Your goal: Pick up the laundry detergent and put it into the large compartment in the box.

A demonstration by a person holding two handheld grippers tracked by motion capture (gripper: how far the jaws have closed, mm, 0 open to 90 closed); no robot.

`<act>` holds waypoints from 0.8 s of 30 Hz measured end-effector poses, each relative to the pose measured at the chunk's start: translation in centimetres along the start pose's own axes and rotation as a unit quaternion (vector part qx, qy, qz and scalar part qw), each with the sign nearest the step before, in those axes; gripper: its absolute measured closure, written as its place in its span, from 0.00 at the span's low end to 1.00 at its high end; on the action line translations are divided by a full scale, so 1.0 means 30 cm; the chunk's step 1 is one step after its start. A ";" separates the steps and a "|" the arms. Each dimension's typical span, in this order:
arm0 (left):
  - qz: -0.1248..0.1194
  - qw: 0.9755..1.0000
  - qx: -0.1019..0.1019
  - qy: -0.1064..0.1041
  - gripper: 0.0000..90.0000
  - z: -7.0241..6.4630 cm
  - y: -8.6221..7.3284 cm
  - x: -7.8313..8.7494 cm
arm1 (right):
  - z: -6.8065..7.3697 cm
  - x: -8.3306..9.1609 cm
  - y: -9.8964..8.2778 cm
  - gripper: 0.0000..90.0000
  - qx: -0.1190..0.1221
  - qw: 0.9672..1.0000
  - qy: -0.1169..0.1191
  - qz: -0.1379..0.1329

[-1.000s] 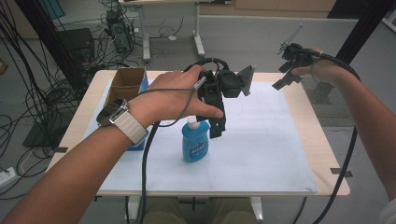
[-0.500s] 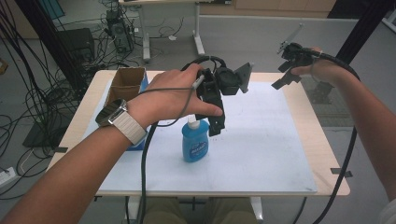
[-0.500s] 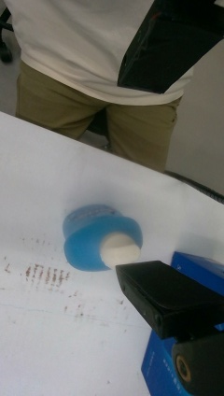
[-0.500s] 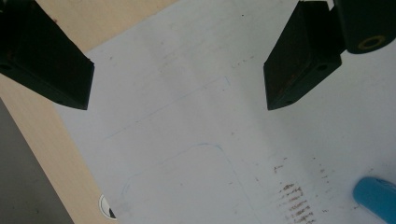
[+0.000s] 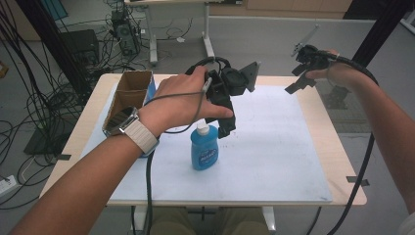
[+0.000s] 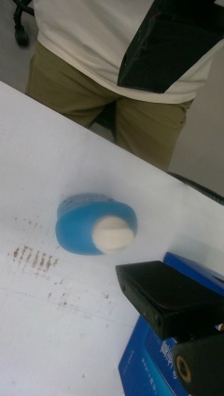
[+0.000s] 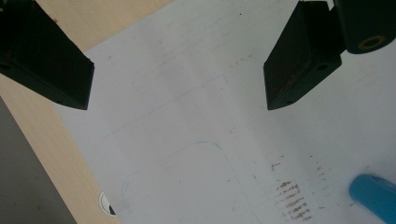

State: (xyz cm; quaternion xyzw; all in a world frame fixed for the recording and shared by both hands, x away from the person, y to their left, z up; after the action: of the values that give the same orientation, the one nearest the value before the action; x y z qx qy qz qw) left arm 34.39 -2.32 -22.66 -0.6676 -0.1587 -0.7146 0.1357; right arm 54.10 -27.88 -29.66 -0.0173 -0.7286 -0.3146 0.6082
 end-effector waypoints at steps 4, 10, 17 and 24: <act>-0.003 1.000 0.004 0.000 0.11 0.007 0.005 -0.010 | 0.002 0.002 -0.001 0.09 0.001 1.000 0.000 0.000; -0.008 1.000 0.015 -0.006 0.10 0.025 0.011 -0.032 | 0.009 0.006 0.007 0.09 0.003 1.000 -0.001 -0.004; -0.018 1.000 0.020 -0.006 0.10 0.057 0.000 -0.063 | 0.010 0.007 0.008 0.09 0.002 1.000 -0.002 -0.005; -0.022 0.999 0.027 -0.012 0.10 0.072 -0.005 -0.092 | 0.011 0.008 0.006 0.09 0.001 1.000 -0.002 -0.005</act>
State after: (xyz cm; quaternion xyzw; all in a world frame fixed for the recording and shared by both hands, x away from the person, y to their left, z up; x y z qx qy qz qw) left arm 36.49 -1.34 -25.30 -0.6689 -0.1944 -0.7044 0.1364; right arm 53.81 -27.65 -29.39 -0.0136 -0.7301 -0.3171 0.6051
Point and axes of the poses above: each handheld gripper's, and its own axes: x roughly backward along the jaws, y roughly out of its top, z roughly to its left, the point moved 8 cm from there along -x, roughly forward along the jaws, and after that the axes turned 1 degree about -x, right-handed, at the moved point
